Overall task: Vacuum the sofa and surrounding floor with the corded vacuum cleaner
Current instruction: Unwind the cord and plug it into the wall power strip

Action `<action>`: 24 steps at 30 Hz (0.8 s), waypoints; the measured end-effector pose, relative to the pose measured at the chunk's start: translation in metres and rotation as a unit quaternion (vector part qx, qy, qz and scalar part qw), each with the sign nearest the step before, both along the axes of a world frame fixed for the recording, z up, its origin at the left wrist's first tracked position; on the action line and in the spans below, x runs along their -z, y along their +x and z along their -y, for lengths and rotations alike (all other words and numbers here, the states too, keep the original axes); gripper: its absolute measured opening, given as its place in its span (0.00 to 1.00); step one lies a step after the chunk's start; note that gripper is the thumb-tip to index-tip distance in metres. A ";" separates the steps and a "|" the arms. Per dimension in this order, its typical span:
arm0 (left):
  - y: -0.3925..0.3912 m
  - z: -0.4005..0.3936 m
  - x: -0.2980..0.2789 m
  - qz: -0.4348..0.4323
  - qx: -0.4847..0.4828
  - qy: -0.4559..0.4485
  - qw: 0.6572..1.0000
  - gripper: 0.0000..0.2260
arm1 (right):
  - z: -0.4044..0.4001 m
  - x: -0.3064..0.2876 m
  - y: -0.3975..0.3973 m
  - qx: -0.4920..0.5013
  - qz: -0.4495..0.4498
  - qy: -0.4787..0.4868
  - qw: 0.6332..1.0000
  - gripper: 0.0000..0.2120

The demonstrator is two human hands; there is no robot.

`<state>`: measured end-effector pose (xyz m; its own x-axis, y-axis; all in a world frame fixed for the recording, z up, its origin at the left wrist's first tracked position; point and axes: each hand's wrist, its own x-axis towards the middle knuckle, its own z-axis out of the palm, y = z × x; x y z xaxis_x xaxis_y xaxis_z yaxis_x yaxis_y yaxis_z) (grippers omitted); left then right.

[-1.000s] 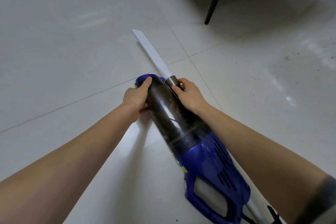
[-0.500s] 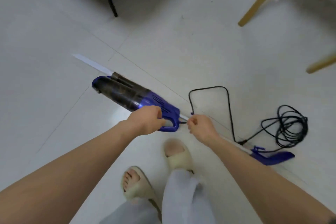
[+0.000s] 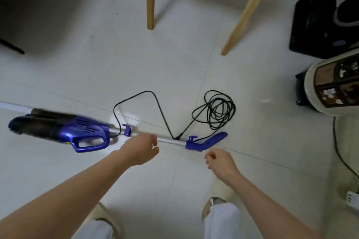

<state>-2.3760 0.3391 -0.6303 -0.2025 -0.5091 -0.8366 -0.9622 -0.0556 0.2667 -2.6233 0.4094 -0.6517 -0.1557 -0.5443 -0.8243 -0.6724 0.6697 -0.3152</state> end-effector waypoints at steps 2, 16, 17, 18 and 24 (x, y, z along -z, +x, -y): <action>-0.054 -0.001 0.020 0.001 -0.081 0.003 0.997 0.07 | 0.004 0.008 -0.050 -0.037 0.014 0.007 0.999 0.08; -0.166 0.031 0.189 0.062 -0.145 -0.033 0.987 0.16 | 0.095 0.148 -0.112 -0.509 -0.061 -0.332 0.792 0.16; -0.158 0.032 0.203 0.067 -0.139 -0.043 0.987 0.18 | 0.102 0.164 -0.101 -0.542 -0.057 -0.349 0.763 0.14; -0.151 0.033 0.219 0.068 -0.131 -0.051 0.988 0.18 | 0.108 0.183 -0.092 -0.574 -0.060 -0.359 0.733 0.12; -0.160 0.016 0.281 0.010 -0.121 -0.047 0.991 0.20 | 0.152 0.252 -0.070 -0.687 -0.203 -0.275 0.641 0.24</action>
<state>-2.5359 0.3229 -0.9109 -0.0490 -0.6168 -0.7856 -0.9288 -0.2612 0.2630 -2.6935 0.2578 -0.9035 0.6418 -0.5884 -0.4918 -0.6093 -0.7807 0.1390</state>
